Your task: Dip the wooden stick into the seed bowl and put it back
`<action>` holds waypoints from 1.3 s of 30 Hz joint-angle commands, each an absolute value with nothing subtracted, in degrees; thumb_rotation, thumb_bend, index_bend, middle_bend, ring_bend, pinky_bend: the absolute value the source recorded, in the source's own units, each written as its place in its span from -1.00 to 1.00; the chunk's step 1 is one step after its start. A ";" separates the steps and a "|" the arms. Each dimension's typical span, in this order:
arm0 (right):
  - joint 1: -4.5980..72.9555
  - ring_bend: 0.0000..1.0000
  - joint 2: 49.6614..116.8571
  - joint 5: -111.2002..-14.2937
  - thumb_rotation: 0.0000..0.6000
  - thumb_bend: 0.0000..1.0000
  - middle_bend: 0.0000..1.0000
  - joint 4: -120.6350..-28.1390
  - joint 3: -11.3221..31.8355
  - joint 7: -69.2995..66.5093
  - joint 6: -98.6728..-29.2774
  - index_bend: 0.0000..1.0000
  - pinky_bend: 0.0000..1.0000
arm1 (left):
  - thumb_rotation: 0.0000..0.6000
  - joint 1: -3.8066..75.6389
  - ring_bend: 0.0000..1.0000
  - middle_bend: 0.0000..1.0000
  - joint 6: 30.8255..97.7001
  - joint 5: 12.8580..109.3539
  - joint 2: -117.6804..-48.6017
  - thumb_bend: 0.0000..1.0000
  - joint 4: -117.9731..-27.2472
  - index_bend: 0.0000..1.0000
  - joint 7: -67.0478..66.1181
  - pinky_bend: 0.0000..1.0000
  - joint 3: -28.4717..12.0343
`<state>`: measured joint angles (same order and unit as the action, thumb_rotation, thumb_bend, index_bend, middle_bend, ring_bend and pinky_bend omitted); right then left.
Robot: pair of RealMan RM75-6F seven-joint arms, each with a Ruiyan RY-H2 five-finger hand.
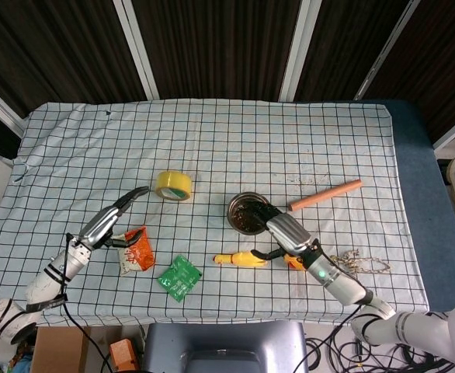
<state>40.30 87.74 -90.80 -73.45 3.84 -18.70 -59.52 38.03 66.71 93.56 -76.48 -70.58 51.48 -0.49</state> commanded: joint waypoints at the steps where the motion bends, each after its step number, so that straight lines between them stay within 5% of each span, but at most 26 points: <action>1: 40.08 -1.00 85.82 -85.85 0.76 -0.58 -0.92 -64.74 6.17 -2.14 -57.57 -0.78 -0.78 | 1.00 33.96 -1.00 -1.00 68.32 90.90 -75.74 -0.15 -65.54 -1.00 35.09 -0.87 0.39; 11: 39.65 -1.00 85.89 -79.88 0.79 -0.55 -0.88 -54.91 6.30 3.93 -51.69 -0.67 -0.78 | 1.00 26.76 -1.00 -1.00 70.88 86.73 -77.62 -0.16 -56.53 -1.00 20.30 -0.89 1.50; 19: 39.87 -0.97 90.43 -80.53 0.81 -0.37 -0.70 -44.94 4.83 0.59 -49.53 -0.38 -0.79 | 1.00 22.54 -1.00 -1.00 74.82 87.46 -78.70 -0.16 -52.64 -1.00 18.88 -0.90 2.50; 39: 42.68 -0.91 103.31 -82.79 1.00 -0.32 -0.66 -28.85 4.09 -13.48 -46.05 -0.31 -0.78 | 1.00 17.93 -1.00 -1.00 81.73 91.35 -82.25 -0.16 -47.98 -1.00 16.88 -0.90 3.51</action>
<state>42.55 103.03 -82.66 -29.13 4.17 -13.23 -46.19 17.93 81.72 91.34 -82.25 -47.98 16.87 3.53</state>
